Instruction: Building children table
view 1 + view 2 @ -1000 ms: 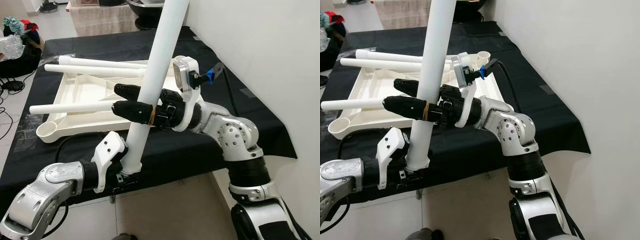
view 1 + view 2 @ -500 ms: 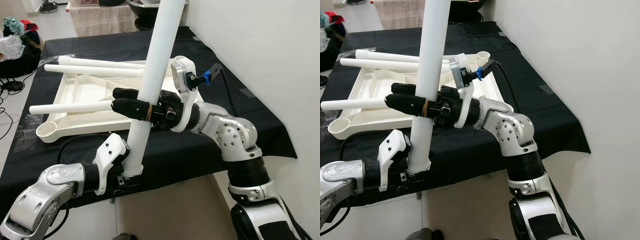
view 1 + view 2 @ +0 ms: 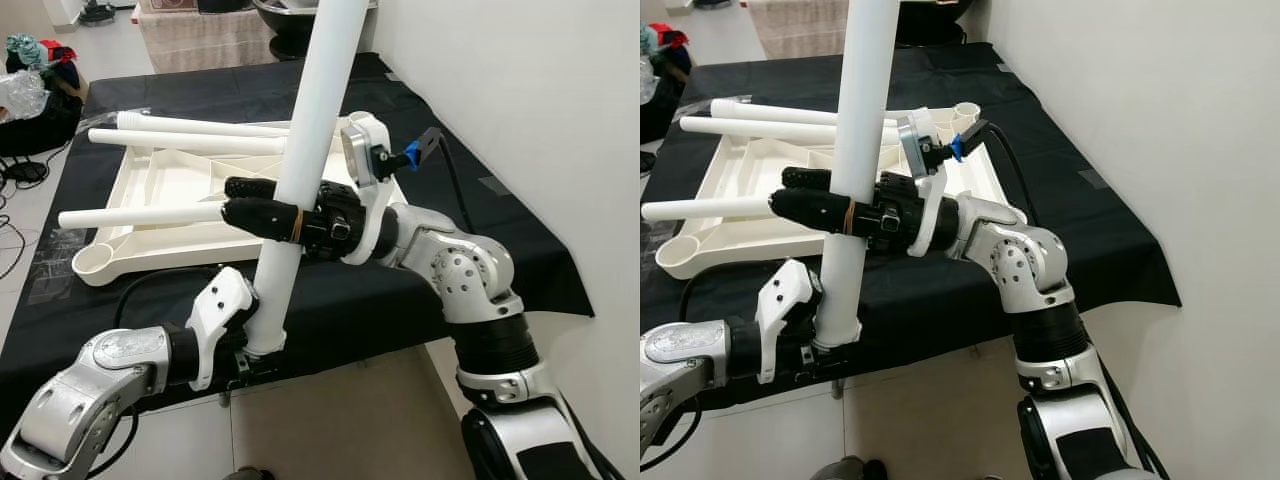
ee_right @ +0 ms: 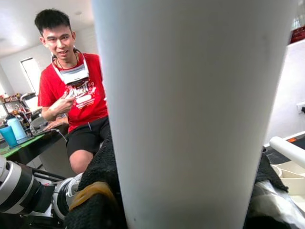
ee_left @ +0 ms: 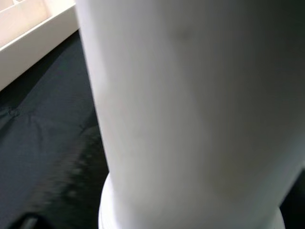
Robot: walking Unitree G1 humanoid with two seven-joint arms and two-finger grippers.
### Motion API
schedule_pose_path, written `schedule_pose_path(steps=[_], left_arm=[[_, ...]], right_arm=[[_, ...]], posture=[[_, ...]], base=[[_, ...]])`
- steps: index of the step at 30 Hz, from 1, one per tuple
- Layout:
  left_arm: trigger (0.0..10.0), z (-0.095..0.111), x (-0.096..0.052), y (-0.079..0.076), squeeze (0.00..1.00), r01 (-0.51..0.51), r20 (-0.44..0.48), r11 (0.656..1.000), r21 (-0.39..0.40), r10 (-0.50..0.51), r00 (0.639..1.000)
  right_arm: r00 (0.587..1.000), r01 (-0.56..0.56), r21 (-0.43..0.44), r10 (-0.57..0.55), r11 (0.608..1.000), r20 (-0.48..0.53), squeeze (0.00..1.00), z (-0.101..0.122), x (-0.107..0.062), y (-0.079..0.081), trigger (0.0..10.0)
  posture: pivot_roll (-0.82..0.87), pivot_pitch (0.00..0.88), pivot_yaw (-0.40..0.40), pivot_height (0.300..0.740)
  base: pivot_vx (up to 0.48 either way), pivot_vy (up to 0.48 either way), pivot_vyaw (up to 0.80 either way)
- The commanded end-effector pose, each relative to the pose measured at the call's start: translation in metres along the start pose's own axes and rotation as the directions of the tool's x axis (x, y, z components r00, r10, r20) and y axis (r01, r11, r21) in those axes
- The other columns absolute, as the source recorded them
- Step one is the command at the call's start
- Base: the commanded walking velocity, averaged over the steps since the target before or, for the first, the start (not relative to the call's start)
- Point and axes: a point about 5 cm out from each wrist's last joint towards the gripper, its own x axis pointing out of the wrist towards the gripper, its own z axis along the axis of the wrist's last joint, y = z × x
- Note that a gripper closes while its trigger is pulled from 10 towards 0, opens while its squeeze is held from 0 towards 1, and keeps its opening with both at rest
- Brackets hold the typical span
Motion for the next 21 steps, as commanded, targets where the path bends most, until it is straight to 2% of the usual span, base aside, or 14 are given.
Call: schedule_pose_path(steps=[1,4,5,11,15,16,21], left_arm=[[10.0,-0.004,0.001,-0.002,1.00,0.006,-0.024,1.000,-0.007,-0.006,1.000],[10.0,-0.004,0.001,0.000,1.00,-0.016,-0.033,1.000,0.011,0.016,0.999],[10.0,-0.004,0.000,0.002,0.00,-0.027,-0.030,1.000,0.010,0.028,0.999],[10.0,-0.001,-0.002,0.005,0.00,-0.045,-0.016,0.999,0.005,0.045,0.999],[10.0,0.002,-0.003,0.007,0.00,-0.051,0.000,0.999,-0.006,0.051,0.999],[10.0,0.003,-0.003,0.005,1.00,-0.040,-0.004,0.999,0.002,0.040,0.999],[10.0,0.006,-0.002,0.002,1.00,-0.025,0.007,1.000,0.004,0.025,1.000]], right_arm=[[1.000,-0.025,0.005,0.025,1.000,0.004,0.00,-0.001,0.004,0.002,0.0],[1.000,-0.026,0.005,0.025,1.000,0.007,0.00,-0.001,0.003,0.002,0.0],[1.000,-0.023,0.005,0.023,1.000,0.008,0.00,-0.001,0.003,0.002,0.0],[1.000,-0.011,0.004,0.011,1.000,0.010,0.00,0.000,0.000,0.000,0.0],[0.998,0.065,-0.013,-0.065,0.998,0.015,0.00,0.002,-0.007,-0.009,0.0],[0.997,0.072,-0.016,-0.071,0.997,0.015,0.00,0.002,-0.009,-0.010,0.0],[0.996,0.086,-0.025,-0.085,0.996,0.019,0.00,0.005,-0.013,-0.012,0.0]], posture=[[0.09,0.097,-0.001,0.740],[0.09,0.092,-0.001,0.740],[0.09,0.090,-0.003,0.740],[0.09,0.087,-0.004,0.740],[0.10,0.081,-0.006,0.740],[0.10,0.081,-0.006,0.740],[0.09,0.078,-0.005,0.740]], base=[[0.000,0.000,0.00],[0.000,0.000,0.00],[0.000,0.000,0.00],[0.000,0.000,0.00],[0.000,0.000,0.00],[0.000,0.000,0.00],[0.000,0.000,0.00]])
